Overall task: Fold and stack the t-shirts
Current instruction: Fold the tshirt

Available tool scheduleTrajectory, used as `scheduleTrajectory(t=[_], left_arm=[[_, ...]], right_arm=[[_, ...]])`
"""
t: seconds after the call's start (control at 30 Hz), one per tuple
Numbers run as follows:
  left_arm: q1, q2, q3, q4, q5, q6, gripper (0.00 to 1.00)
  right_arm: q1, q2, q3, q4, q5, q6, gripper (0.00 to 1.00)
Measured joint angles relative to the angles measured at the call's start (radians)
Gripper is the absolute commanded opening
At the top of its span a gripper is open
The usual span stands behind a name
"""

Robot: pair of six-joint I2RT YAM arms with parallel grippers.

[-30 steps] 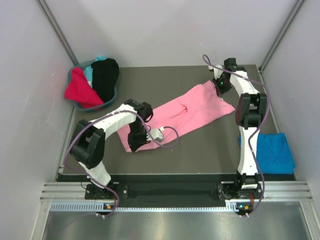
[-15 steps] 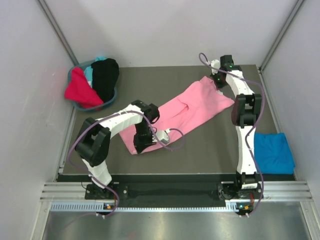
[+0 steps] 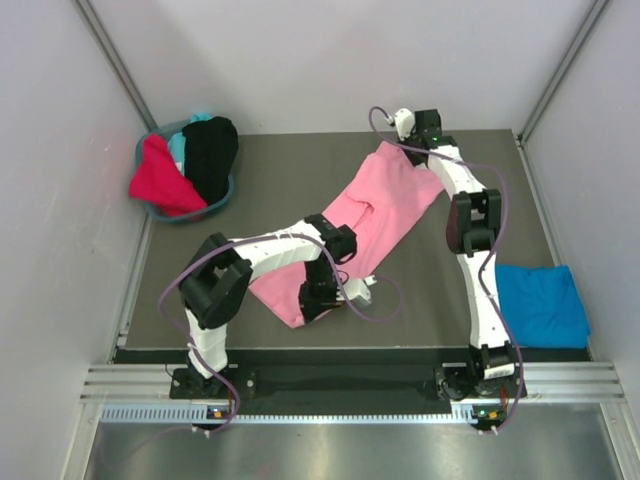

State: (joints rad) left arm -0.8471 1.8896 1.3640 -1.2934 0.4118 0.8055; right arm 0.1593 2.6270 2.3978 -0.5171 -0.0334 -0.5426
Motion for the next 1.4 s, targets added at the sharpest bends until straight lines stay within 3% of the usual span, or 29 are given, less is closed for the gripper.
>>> scheduleTrajectory(t=[0.3,1.03,1.13,1.2,1.23,1.27,1.4], left_arm=[[-0.089,0.118,0.116,0.040,0.084,-0.093,0.04],[-0.174,0.328,0.335,0.139,0.229,-0.211,0.07],[-0.175,0.346,0.348,0.150,0.243,-0.225,0.11],[-0.175,0.358,0.357,0.156,0.250,-0.231,0.22],[-0.175,0.362,0.363,0.158,0.254,-0.235,0.33],[-0.176,0.363,0.368,0.161,0.258,-0.240,0.35],[-0.180,0.363,0.423,0.161,0.263,-0.276,0.39]], right_arm=[[0.054,0.077,0.066,0.174,0.006,-0.039,0.00],[0.098,0.181,0.091,0.474,-0.017,-0.103,0.00],[0.102,0.182,0.091,0.492,-0.024,-0.103,0.00],[0.105,0.182,0.091,0.508,-0.028,-0.103,0.00],[0.106,0.182,0.091,0.517,-0.029,-0.102,0.03],[0.107,0.182,0.091,0.528,-0.027,-0.100,0.06],[0.106,0.178,0.076,0.622,0.013,-0.065,0.41]])
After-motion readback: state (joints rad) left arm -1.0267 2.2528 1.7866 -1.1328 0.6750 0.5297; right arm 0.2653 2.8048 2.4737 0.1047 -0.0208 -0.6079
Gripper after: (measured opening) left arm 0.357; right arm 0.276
